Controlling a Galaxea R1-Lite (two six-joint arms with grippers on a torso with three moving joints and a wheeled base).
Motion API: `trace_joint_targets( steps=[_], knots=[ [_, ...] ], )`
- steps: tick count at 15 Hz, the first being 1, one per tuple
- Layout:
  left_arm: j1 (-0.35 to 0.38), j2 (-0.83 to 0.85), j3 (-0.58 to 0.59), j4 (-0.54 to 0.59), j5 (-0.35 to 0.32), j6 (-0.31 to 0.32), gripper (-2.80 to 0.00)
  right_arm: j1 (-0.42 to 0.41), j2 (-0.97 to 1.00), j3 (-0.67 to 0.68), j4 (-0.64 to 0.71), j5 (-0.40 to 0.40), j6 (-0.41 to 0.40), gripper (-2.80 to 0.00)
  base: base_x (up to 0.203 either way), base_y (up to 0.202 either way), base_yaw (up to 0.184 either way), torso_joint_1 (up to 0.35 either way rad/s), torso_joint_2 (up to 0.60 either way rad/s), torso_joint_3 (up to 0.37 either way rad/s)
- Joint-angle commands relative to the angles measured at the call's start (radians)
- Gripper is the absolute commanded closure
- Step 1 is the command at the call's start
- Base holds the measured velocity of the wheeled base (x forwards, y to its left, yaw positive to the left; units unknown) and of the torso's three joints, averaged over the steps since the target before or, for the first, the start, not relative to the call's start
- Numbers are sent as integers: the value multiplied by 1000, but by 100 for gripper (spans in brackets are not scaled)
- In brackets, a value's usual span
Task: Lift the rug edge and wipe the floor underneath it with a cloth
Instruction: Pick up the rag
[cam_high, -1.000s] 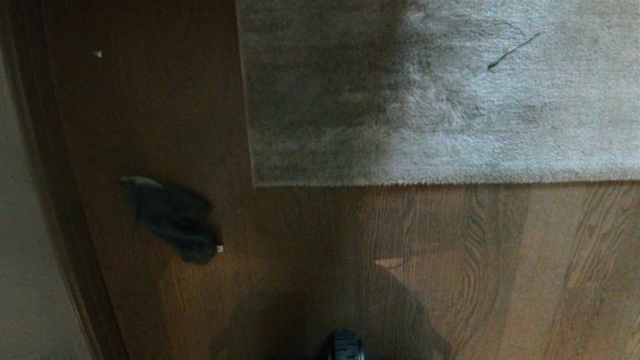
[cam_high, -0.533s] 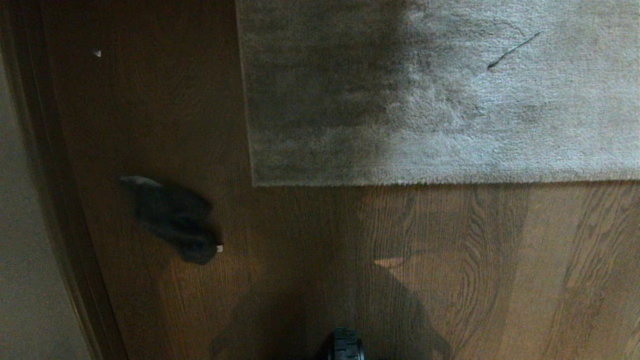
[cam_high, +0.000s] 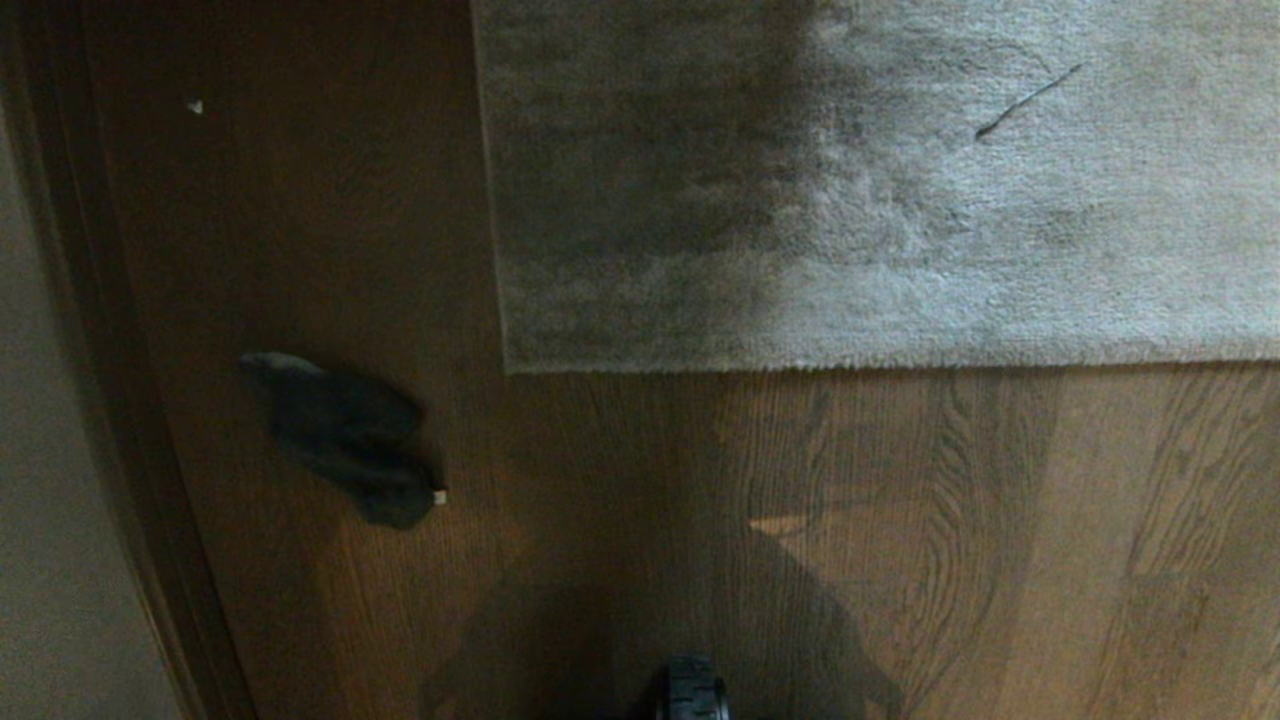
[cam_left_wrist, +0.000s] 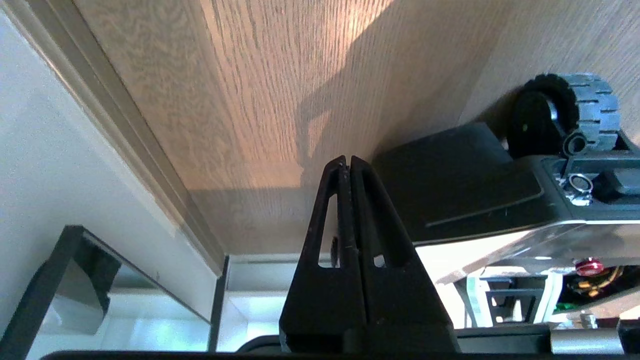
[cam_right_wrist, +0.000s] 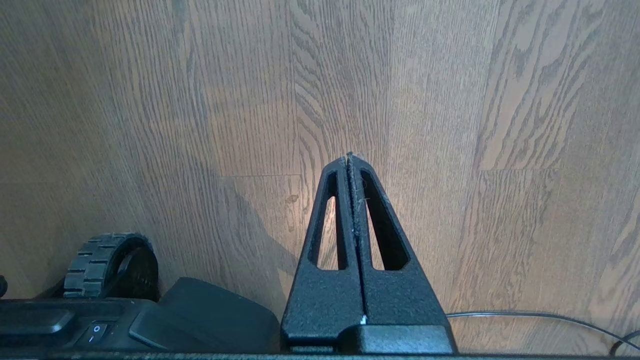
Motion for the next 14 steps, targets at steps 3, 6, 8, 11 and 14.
trace_joint_targets(
  steps=[3, 6, 8, 11, 14],
  knots=[
    [-1, -4, 1, 0, 2, -3, 0, -1, 0, 0, -1, 0, 0, 0, 0, 0, 0, 0, 0, 0],
    [-1, -51, 1, 0, 3, -14, 0, 0, 0, 0, -1, 0, 0, 0, 0, 0, 0, 0, 0, 0],
    [-1, -72, 1, 0, 7, -18, 0, 0, 0, 0, -1, 0, 0, 0, 0, 0, 0, 0, 0, 0],
    [-2, -104, -1, 0, 11, -20, 0, -1, 0, 0, -1, 0, 0, 0, 0, 0, 0, 0, 0, 0],
    [-7, -98, -66, 3, 6, -56, 0, 0, 0, 0, -1, 0, 0, 0, 0, 0, 0, 0, 0, 0]
  ],
)
